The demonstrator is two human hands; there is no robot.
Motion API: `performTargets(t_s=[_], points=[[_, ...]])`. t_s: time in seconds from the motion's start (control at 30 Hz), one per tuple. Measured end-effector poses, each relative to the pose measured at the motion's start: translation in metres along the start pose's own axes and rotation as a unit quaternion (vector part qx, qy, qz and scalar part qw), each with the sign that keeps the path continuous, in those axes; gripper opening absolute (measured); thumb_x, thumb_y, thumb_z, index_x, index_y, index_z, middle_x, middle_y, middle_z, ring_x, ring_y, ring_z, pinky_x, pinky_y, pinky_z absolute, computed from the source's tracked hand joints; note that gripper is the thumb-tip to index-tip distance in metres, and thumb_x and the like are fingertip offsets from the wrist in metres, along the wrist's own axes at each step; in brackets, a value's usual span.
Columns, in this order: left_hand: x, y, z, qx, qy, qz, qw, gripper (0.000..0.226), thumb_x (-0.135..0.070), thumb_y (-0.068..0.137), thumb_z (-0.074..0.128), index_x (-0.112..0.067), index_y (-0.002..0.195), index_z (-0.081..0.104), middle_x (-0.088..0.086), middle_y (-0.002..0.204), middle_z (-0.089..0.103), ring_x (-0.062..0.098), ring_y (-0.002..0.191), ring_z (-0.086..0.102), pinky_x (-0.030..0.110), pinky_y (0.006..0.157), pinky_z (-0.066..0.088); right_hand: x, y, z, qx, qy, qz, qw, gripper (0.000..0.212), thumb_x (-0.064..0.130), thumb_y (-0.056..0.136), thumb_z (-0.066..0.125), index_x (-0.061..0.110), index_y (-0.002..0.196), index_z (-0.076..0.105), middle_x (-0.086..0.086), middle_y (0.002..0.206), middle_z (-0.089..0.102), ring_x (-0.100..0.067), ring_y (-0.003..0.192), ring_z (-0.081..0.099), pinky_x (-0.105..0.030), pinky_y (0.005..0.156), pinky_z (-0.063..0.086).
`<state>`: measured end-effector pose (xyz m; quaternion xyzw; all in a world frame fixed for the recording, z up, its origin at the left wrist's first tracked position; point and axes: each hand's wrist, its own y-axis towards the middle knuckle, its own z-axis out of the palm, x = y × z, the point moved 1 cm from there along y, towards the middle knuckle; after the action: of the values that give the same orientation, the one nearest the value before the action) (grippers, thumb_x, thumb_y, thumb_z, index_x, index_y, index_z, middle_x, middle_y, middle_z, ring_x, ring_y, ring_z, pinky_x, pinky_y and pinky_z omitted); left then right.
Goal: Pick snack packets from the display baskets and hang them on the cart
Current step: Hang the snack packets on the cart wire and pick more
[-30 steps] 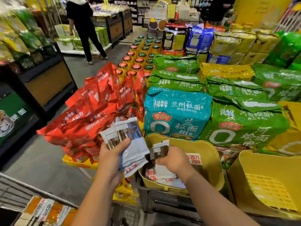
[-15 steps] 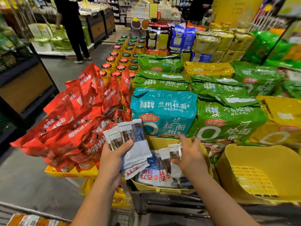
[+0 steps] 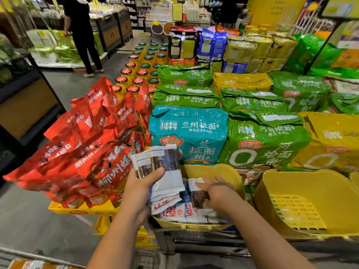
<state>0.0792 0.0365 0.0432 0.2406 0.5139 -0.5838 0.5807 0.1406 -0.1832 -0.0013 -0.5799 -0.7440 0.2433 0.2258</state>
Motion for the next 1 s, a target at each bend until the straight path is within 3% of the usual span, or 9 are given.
performTargets(t_s=[0.2, 0.33, 0.37, 0.43, 0.5, 0.53, 0.67, 0.8, 1.0], points=[[0.003, -0.003, 0.005, 0.004, 0.004, -0.005, 1.0, 0.045, -0.002, 0.086, 0.071, -0.012, 0.129, 0.06, 0.015, 0.113, 0.075, 0.034, 0.099, 0.074, 0.043, 0.075, 0.061, 0.024, -0.004, 0.015, -0.076, 0.059, -0.085, 0.992, 0.069, 0.045, 0.088, 0.071, 0.037, 0.149, 0.041, 0.011, 0.162, 0.033, -0.022, 0.156, 0.002, -0.057, 0.122, 0.001], [0.004, -0.006, 0.008, 0.013, 0.028, -0.012, 0.999, 0.053, -0.006, 0.079, 0.078, -0.012, 0.128, 0.059, 0.013, 0.112, 0.076, 0.031, 0.1, 0.074, 0.046, 0.083, 0.06, 0.009, -0.007, 0.014, -0.132, 0.182, -0.084, 0.971, 0.047, 0.038, 0.096, 0.064, 0.031, 0.142, 0.055, 0.006, 0.158, 0.041, -0.02, 0.15, 0.024, -0.038, 0.121, 0.02], [0.003, -0.006, 0.009, 0.017, 0.036, -0.012, 0.999, 0.058, -0.009, 0.075, 0.08, -0.012, 0.128, 0.059, 0.013, 0.113, 0.075, 0.031, 0.102, 0.074, 0.049, 0.089, 0.058, 0.004, -0.013, 0.009, -0.183, 0.273, -0.08, 0.941, 0.036, 0.033, 0.1, 0.059, 0.028, 0.136, 0.061, 0.005, 0.15, 0.051, -0.018, 0.143, 0.038, -0.032, 0.115, 0.031], [0.002, -0.008, 0.013, 0.022, 0.045, -0.014, 0.999, 0.065, -0.017, 0.071, 0.083, -0.013, 0.131, 0.058, 0.012, 0.117, 0.074, 0.03, 0.107, 0.072, 0.053, 0.097, 0.054, 0.001, -0.026, -0.004, -0.224, 0.51, -0.082, 0.826, 0.023, 0.028, 0.104, 0.054, 0.025, 0.124, 0.066, 0.004, 0.13, 0.065, -0.017, 0.126, 0.057, -0.026, 0.1, 0.047], [0.003, -0.01, 0.022, 0.036, 0.042, -0.032, 0.998, 0.058, -0.023, 0.077, 0.079, -0.012, 0.131, 0.061, 0.013, 0.117, 0.074, 0.032, 0.107, 0.072, 0.055, 0.097, 0.054, 0.009, -0.035, -0.014, -0.115, 0.685, -0.115, 0.71, 0.024, 0.032, 0.103, 0.056, 0.02, 0.12, 0.065, -0.004, 0.123, 0.07, -0.026, 0.117, 0.065, -0.039, 0.098, 0.054], [0.005, -0.012, 0.026, 0.05, 0.038, -0.049, 0.997, 0.047, -0.027, 0.084, 0.073, -0.011, 0.128, 0.063, 0.014, 0.115, 0.075, 0.033, 0.103, 0.073, 0.052, 0.094, 0.056, 0.013, -0.036, -0.014, -0.066, 0.715, -0.132, 0.684, 0.029, 0.035, 0.1, 0.059, 0.017, 0.122, 0.065, -0.007, 0.123, 0.071, -0.03, 0.116, 0.067, -0.049, 0.101, 0.053], [0.01, -0.017, 0.029, 0.085, 0.035, -0.109, 0.99, 0.03, -0.014, 0.1, 0.042, -0.004, 0.115, 0.067, 0.011, 0.087, 0.077, 0.02, 0.07, 0.073, 0.023, 0.055, 0.054, 0.016, -0.038, -0.004, -0.006, 0.732, -0.141, 0.667, 0.047, 0.032, 0.083, 0.078, 0.016, 0.126, 0.067, -0.011, 0.123, 0.072, -0.034, 0.118, 0.066, -0.062, 0.107, 0.044], [0.007, -0.011, 0.017, 0.066, 0.09, -0.07, 0.991, 0.045, 0.007, 0.086, 0.068, -0.005, 0.128, 0.056, 0.019, 0.109, 0.075, 0.037, 0.094, 0.074, 0.042, 0.072, 0.059, 0.007, -0.038, -0.004, 0.02, 0.758, -0.138, 0.638, 0.041, 0.015, 0.091, 0.068, 0.011, 0.13, 0.061, -0.014, 0.122, 0.072, -0.036, 0.114, 0.068, -0.065, 0.101, 0.048], [0.004, -0.018, 0.024, 0.043, 0.09, -0.03, 0.995, 0.045, 0.009, 0.08, 0.075, -0.006, 0.12, 0.06, 0.015, 0.1, 0.077, 0.032, 0.085, 0.076, 0.037, 0.061, 0.06, 0.015, -0.039, -0.002, -0.001, 0.755, -0.133, 0.642, 0.044, 0.011, 0.082, 0.079, 0.016, 0.123, 0.066, -0.011, 0.118, 0.074, -0.034, 0.111, 0.07, -0.065, 0.098, 0.05]])
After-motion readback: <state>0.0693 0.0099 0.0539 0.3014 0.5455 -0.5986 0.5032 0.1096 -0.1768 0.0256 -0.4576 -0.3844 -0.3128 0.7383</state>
